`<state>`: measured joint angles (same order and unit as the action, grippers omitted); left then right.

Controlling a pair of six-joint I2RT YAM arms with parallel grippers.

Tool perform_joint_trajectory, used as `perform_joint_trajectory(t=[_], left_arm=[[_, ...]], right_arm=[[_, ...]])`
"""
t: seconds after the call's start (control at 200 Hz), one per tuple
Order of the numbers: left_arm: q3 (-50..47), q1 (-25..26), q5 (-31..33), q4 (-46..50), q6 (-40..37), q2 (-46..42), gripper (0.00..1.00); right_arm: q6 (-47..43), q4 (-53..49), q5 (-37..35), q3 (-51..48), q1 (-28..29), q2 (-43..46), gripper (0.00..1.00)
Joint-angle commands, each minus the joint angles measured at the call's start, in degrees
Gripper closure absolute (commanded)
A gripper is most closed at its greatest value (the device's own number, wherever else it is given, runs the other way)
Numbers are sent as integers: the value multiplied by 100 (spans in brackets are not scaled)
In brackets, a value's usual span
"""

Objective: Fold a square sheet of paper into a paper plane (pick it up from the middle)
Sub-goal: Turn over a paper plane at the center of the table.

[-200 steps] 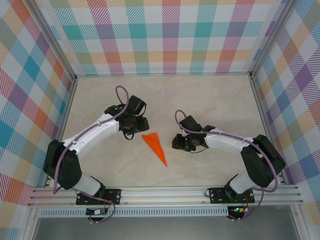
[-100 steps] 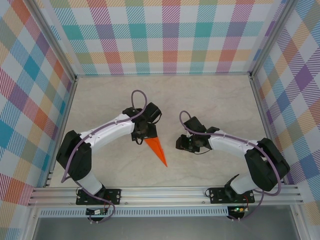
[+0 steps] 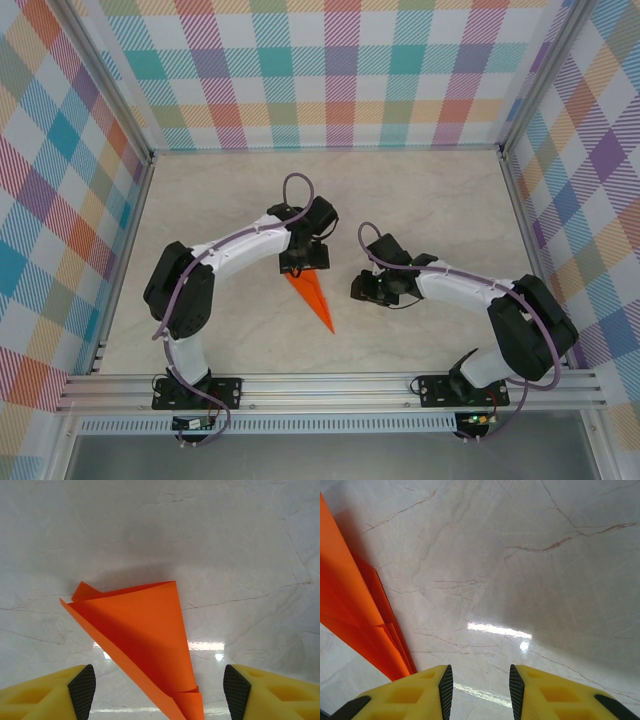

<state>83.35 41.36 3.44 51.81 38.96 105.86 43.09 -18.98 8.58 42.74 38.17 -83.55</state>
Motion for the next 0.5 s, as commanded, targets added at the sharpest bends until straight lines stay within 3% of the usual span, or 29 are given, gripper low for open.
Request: perform_joint_trajectory(t=[0.0,0.275,0.495], left_arm=[[259,-242,-554,203,-220,136,30],[120,-857,-1266,73,134,-109,30],[-72,-977,-1168,301,163,-297,30]], right_arm=[[61,98,108,-124,-27,-80,62],[128,267,214,-231,-29,-131,62],[105,336,256,-240,-25,-127,61]])
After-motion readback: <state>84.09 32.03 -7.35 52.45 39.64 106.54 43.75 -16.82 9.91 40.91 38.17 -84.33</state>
